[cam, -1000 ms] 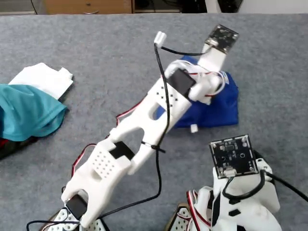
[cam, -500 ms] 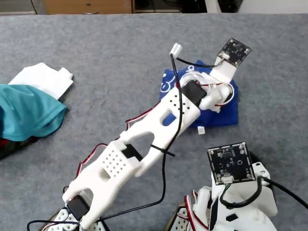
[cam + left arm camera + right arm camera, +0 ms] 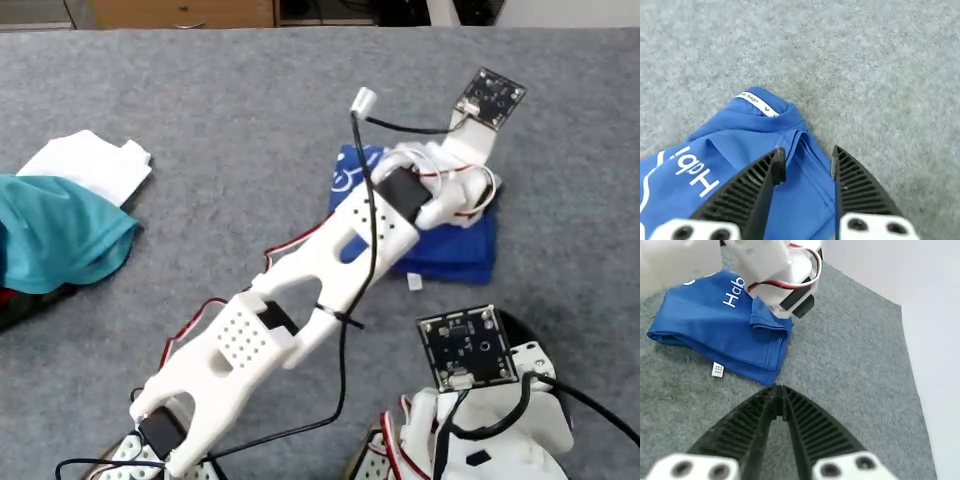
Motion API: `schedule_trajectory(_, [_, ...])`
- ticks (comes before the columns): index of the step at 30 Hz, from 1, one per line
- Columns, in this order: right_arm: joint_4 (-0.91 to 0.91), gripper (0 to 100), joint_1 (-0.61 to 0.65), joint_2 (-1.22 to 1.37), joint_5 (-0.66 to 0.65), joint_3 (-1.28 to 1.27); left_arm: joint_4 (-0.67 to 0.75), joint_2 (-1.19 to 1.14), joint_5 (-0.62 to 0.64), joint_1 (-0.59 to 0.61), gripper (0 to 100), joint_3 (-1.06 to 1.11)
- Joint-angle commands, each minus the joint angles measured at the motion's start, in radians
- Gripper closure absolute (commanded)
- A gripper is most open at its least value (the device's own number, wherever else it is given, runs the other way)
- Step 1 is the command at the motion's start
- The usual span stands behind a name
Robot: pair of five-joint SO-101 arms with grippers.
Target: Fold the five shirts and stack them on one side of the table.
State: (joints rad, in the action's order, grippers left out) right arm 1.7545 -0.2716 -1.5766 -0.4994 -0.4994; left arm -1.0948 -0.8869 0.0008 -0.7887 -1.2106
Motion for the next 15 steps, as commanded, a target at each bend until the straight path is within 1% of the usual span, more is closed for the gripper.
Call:
schedule_trajectory(1, [0.005, 99.5, -0.012, 0.01, -0.011, -0.005, -0.057, 0.028, -0.032, 0.025, 85, -0.104])
schedule_trajectory(5, [0.0, 99.5, -0.012, 0.01, -0.011, -0.045, -0.216, 0.016, -0.058, 0.052, 93, -0.164])
schedule_trajectory(7, [-0.002, 99.5, -0.012, 0.01, -0.011, -0.061, -0.258, 0.01, -0.063, 0.069, 96, -0.15])
schedule_trajectory(10, [-0.002, 99.5, -0.012, 0.008, -0.011, -0.077, -0.245, -0.028, -0.063, 0.089, 97, -0.084])
schedule_trajectory(15, [-0.002, 99.5, -0.012, 0.002, -0.011, -0.105, -0.135, -0.15, -0.064, 0.098, 97, -0.028])
